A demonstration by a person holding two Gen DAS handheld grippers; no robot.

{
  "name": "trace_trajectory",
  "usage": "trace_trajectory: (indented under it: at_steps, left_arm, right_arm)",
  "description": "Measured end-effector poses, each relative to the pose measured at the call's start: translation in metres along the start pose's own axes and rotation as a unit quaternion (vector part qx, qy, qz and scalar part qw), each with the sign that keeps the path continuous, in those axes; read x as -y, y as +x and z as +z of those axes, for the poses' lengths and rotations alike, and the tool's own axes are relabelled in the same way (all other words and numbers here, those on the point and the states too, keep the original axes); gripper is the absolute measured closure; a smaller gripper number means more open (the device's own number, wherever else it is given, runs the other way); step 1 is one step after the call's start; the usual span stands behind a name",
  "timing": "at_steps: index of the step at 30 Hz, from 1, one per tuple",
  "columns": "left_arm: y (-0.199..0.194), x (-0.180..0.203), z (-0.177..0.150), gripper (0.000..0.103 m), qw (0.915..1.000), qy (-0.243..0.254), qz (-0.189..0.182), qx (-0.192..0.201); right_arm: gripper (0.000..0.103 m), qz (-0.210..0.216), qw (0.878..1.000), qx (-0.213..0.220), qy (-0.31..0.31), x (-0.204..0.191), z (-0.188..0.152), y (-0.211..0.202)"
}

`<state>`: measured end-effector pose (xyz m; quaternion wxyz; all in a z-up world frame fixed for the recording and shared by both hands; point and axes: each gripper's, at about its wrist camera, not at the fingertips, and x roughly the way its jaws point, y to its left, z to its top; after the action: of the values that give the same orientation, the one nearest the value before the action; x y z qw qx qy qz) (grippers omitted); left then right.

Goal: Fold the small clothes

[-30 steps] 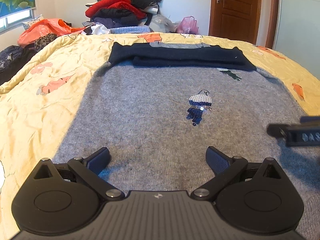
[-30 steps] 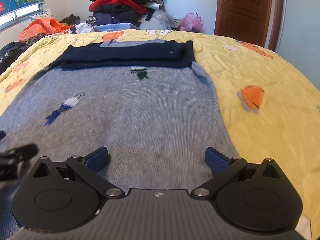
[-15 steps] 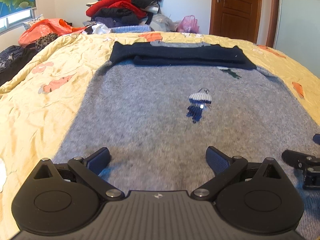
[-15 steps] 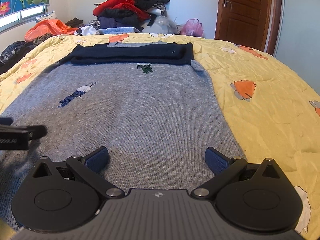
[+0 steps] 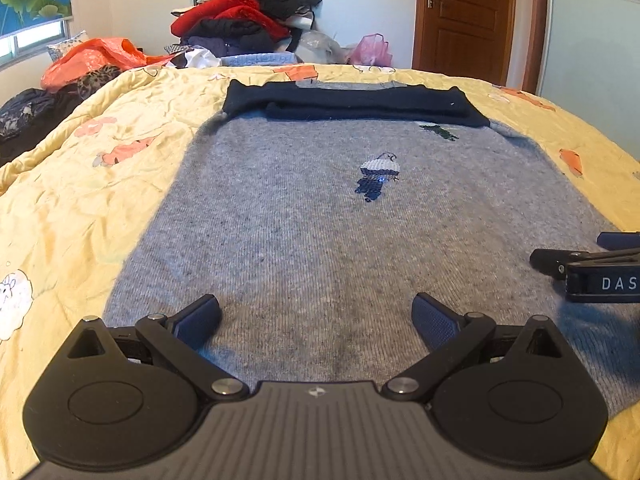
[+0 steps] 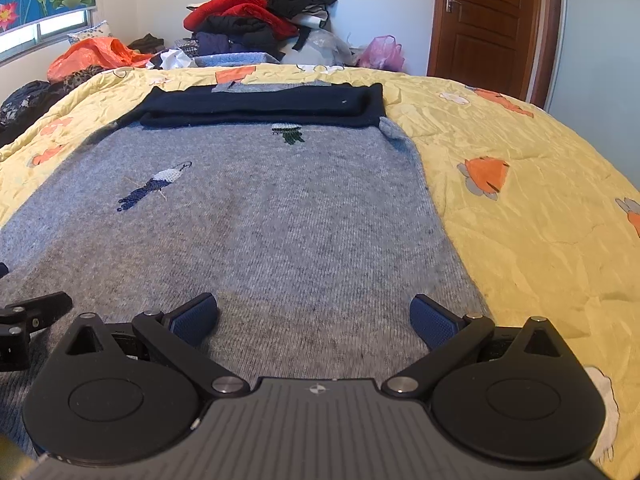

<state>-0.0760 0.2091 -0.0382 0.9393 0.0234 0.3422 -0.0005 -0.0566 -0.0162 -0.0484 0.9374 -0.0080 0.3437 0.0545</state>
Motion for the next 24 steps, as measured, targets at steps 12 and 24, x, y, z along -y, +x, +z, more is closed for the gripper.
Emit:
trace_trajectory:
  at_steps: [12, 24]
  left_arm:
    - [0.0, 0.0, -0.001, 0.0, 1.0, 0.0, 0.0, 0.0]
    - [-0.02, 0.003, -0.017, 0.0, 1.0, 0.0, 0.007, 0.0]
  right_arm:
    - [0.0, -0.003, 1.0, 0.006, -0.001, -0.002, -0.017, -0.017]
    - [0.0, 0.0, 1.0, 0.006, -0.001, -0.001, -0.016, -0.017]
